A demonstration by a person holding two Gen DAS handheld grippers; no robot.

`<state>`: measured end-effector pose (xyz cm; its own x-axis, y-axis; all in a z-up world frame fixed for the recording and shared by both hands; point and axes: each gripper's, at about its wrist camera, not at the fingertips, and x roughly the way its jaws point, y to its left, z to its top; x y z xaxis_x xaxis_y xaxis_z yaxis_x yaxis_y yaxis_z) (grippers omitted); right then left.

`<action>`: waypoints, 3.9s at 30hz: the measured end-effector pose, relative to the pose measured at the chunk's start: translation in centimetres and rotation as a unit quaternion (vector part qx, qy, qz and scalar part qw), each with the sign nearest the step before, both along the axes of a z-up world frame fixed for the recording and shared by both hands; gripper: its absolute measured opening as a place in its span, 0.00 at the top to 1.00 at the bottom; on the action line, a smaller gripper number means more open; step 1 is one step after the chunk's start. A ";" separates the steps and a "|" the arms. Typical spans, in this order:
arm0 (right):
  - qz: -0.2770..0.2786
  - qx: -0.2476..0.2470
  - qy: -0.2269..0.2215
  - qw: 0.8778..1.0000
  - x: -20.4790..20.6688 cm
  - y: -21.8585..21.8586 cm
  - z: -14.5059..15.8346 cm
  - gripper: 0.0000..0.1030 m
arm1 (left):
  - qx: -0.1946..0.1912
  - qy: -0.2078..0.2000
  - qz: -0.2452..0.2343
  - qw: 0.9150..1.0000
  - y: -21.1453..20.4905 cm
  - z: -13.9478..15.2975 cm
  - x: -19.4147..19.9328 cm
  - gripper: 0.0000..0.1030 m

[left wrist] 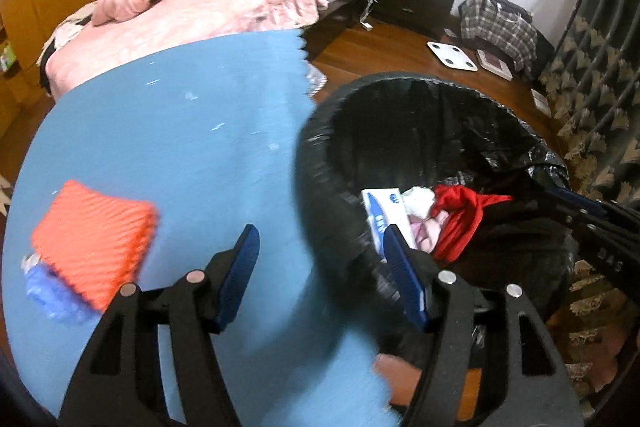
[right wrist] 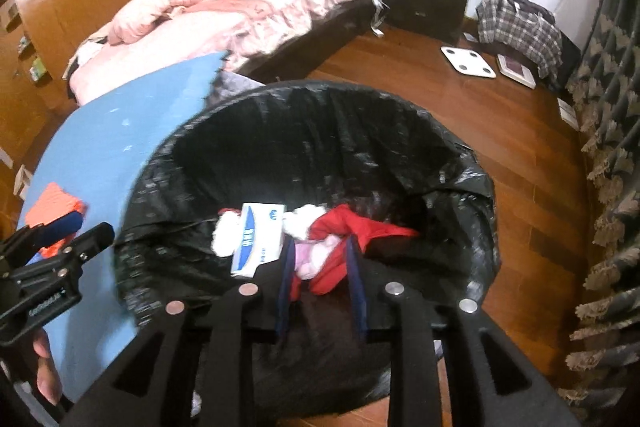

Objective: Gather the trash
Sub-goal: 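Open the left tool to drop the paper bundle while the right tool drops the glove, then move both open tools back over the table, then grasp the grey sock with the left tool while the right tool grasps the blue plastic bag, then carry the grey sock and blue bag with both tools over the bin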

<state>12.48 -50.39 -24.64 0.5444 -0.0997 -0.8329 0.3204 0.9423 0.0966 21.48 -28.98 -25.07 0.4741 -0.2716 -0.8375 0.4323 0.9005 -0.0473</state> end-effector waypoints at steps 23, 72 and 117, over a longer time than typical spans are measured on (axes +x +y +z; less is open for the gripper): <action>0.105 0.017 -0.047 0.993 -1.2 20.4 3.7 0.68 | 0.008 -0.041 0.112 0.993 22.8 3.6 -2.0 0.37; 0.180 0.051 -0.037 0.982 9.1 32.9 -1.6 0.91 | -0.002 -0.002 0.122 0.993 29.8 -3.9 5.1 0.38; 0.123 0.027 -0.101 0.987 2.0 24.2 7.4 0.91 | 0.000 -0.044 0.093 0.995 23.8 5.2 -2.8 0.89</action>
<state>14.53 -26.22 -17.25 0.7027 0.0964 -0.7049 0.0525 0.9810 0.1865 18.69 -5.14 -19.82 0.5870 -0.1731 -0.7909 0.2613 0.9651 -0.0174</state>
